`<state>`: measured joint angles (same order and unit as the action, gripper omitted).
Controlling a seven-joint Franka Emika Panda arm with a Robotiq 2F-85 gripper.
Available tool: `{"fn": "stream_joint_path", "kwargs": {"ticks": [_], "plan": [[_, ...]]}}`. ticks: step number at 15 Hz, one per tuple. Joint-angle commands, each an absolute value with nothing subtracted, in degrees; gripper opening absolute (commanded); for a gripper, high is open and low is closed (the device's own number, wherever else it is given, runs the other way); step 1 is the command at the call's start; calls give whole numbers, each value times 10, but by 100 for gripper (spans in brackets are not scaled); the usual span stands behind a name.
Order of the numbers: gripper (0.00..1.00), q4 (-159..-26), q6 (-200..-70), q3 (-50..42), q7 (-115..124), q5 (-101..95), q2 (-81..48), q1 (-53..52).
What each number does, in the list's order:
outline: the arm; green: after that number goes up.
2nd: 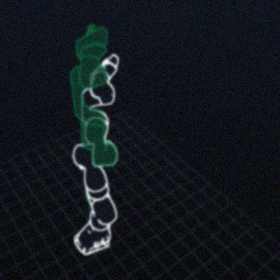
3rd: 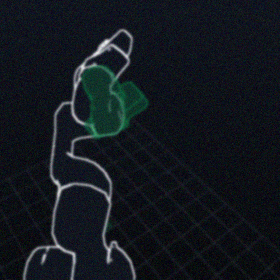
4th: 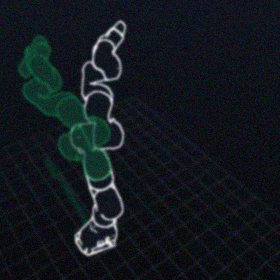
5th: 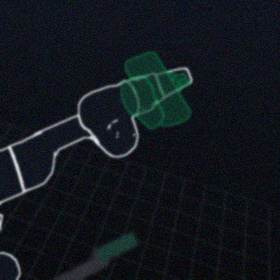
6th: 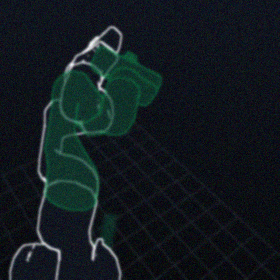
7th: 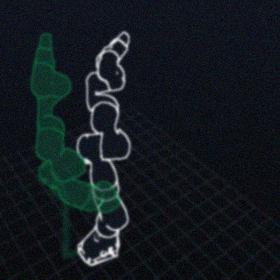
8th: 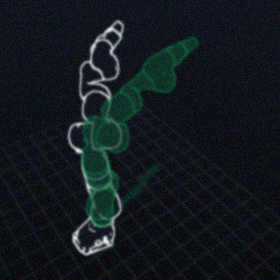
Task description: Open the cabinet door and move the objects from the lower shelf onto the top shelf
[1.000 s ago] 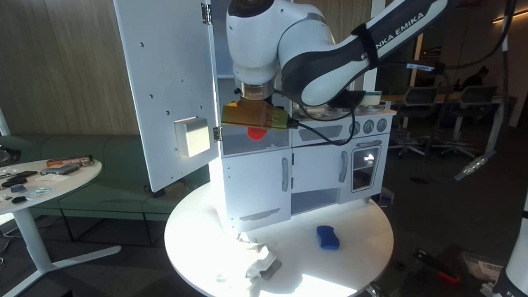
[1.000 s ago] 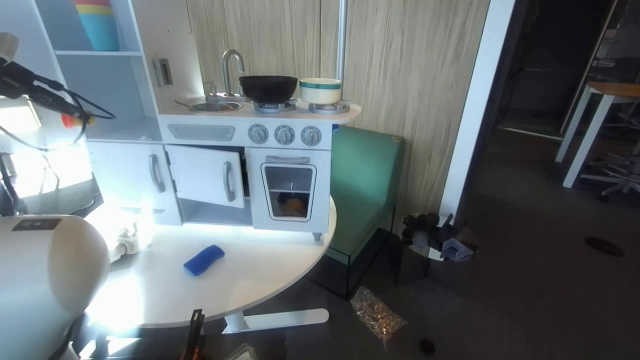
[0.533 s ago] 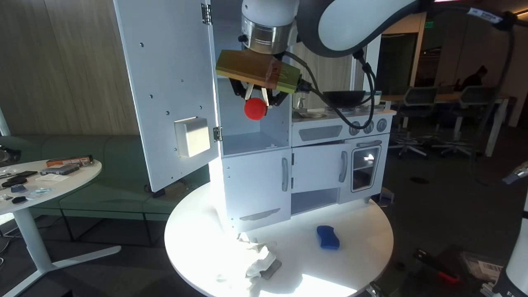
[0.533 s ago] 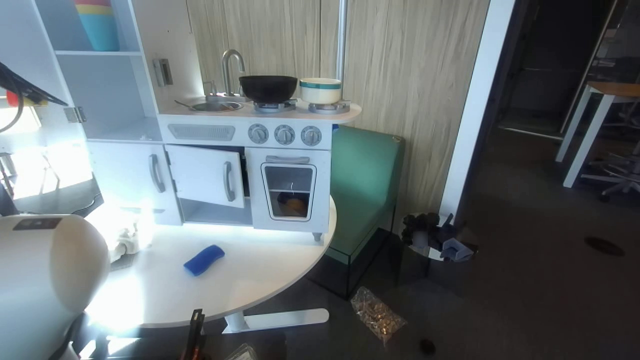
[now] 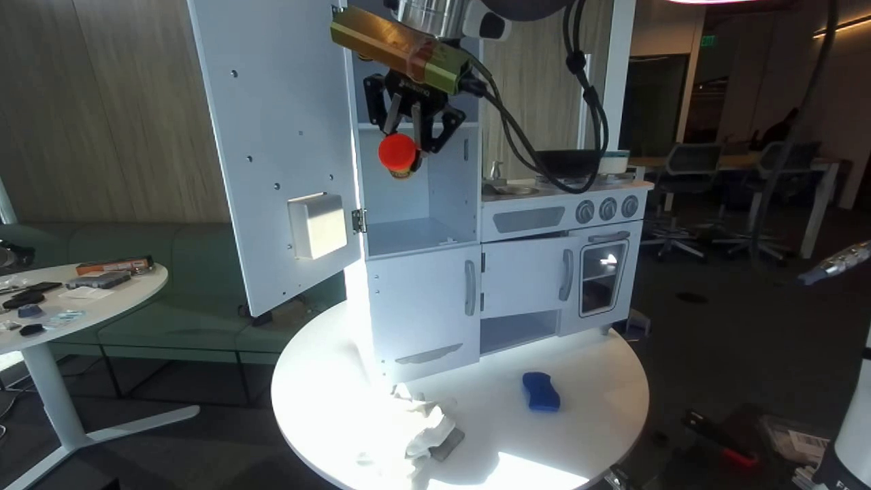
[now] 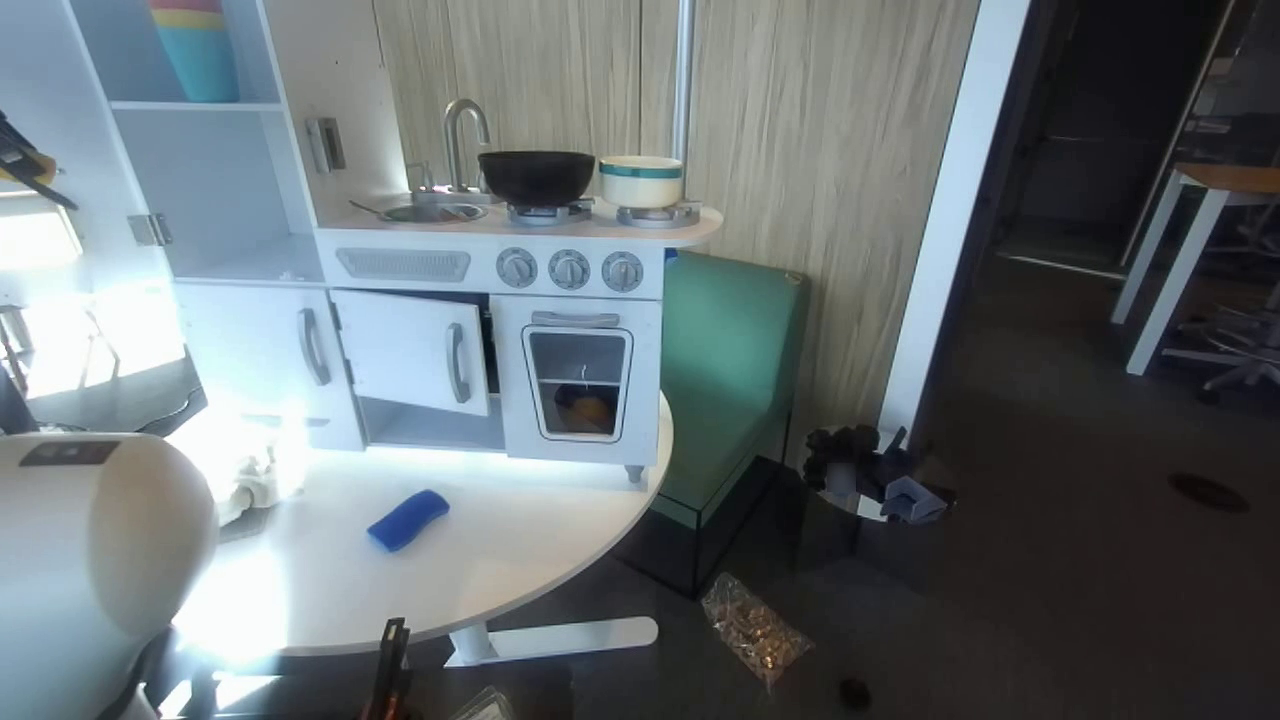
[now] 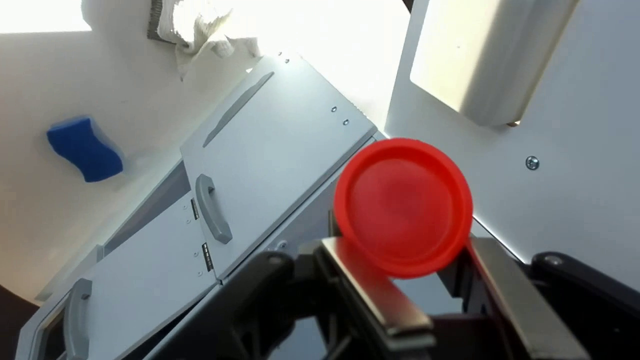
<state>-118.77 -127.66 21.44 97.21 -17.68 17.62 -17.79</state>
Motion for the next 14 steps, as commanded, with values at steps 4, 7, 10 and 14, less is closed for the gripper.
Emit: {"fn": "stream_joint_path", "kwargs": {"ticks": [4,7,10,14], "plan": [[19,-1111,-1295,235,1102,-164,150,-122],[19,-1090,-1295,241,1171,-170,143,-110],[19,-1077,-1304,237,1221,-163,137,-105],[19,-1079,-1310,223,1287,-157,127,-93]]}}
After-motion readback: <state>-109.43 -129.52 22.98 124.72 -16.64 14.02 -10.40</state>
